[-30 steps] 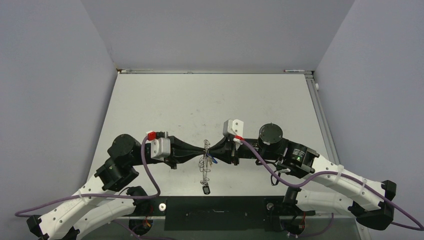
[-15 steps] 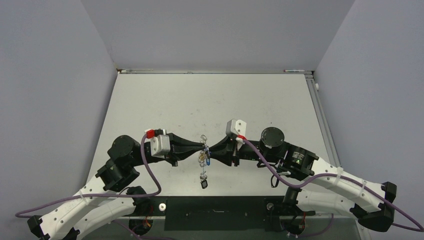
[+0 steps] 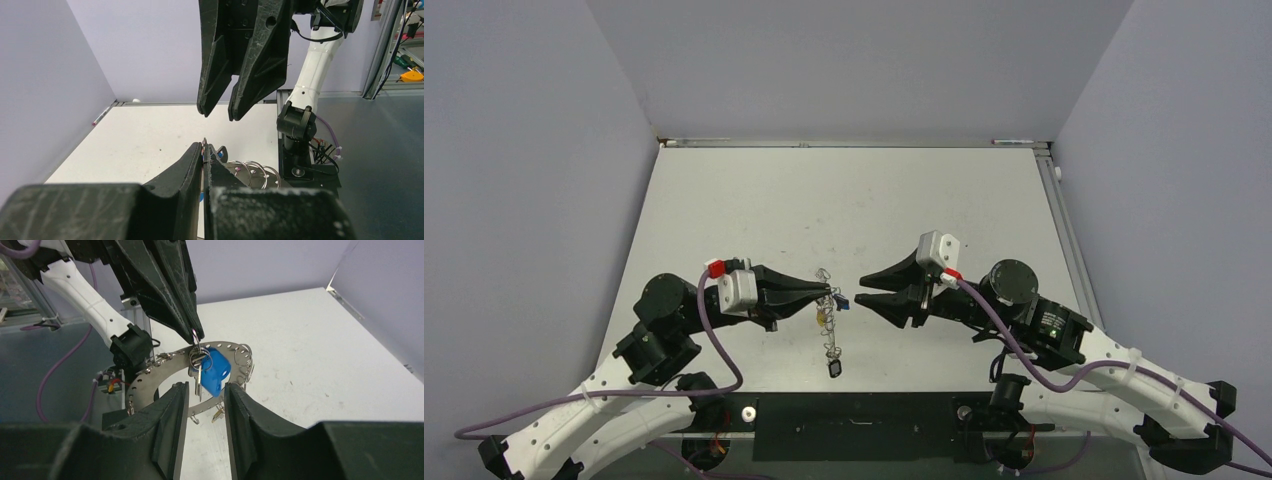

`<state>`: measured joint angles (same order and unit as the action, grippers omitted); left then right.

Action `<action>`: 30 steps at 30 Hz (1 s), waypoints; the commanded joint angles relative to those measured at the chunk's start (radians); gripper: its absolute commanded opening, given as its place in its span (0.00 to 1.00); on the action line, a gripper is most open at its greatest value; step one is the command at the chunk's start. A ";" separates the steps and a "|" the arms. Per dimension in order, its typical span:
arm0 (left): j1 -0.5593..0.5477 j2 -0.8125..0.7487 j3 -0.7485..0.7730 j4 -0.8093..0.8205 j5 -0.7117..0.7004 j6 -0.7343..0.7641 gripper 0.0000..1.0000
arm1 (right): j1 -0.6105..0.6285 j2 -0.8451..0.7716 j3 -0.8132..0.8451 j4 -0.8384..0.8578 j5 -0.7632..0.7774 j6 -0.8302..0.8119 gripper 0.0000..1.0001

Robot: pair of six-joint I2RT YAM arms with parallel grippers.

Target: Put the keys on the keyring

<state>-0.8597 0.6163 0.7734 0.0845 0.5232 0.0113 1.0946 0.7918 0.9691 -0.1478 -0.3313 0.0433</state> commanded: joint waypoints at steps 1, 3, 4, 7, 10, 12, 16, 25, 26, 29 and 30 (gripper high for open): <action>0.011 -0.012 -0.007 0.121 -0.015 -0.036 0.00 | 0.005 0.001 -0.002 0.153 -0.033 0.050 0.30; 0.015 -0.012 -0.009 0.128 -0.013 -0.042 0.00 | 0.005 0.013 -0.021 0.213 -0.037 0.071 0.29; 0.018 -0.013 -0.011 0.129 -0.010 -0.043 0.00 | 0.005 0.018 -0.031 0.237 -0.035 0.080 0.28; 0.021 -0.018 -0.016 0.133 -0.009 -0.047 0.00 | 0.005 0.022 -0.063 0.307 -0.009 0.103 0.27; 0.024 -0.022 -0.019 0.136 -0.010 -0.050 0.00 | 0.005 0.023 -0.084 0.359 -0.008 0.124 0.26; 0.028 -0.024 -0.021 0.139 -0.013 -0.052 0.00 | 0.005 0.030 -0.086 0.367 -0.020 0.131 0.26; 0.037 -0.024 -0.026 0.153 -0.002 -0.062 0.00 | 0.005 0.046 -0.091 0.374 -0.025 0.138 0.25; 0.066 -0.023 -0.037 0.195 0.030 -0.097 0.00 | 0.005 0.074 -0.108 0.395 -0.021 0.141 0.22; 0.068 -0.022 -0.038 0.198 0.034 -0.098 0.00 | 0.005 0.077 -0.110 0.397 -0.022 0.144 0.22; 0.072 -0.020 -0.040 0.201 0.041 -0.103 0.00 | 0.005 0.088 -0.115 0.412 -0.025 0.147 0.22; 0.074 -0.020 -0.040 0.203 0.042 -0.104 0.00 | 0.005 0.092 -0.118 0.421 -0.027 0.148 0.22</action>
<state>-0.7956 0.6033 0.7246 0.1875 0.5468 -0.0715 1.0946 0.8722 0.8650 0.1875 -0.3454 0.1764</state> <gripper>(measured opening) 0.006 0.223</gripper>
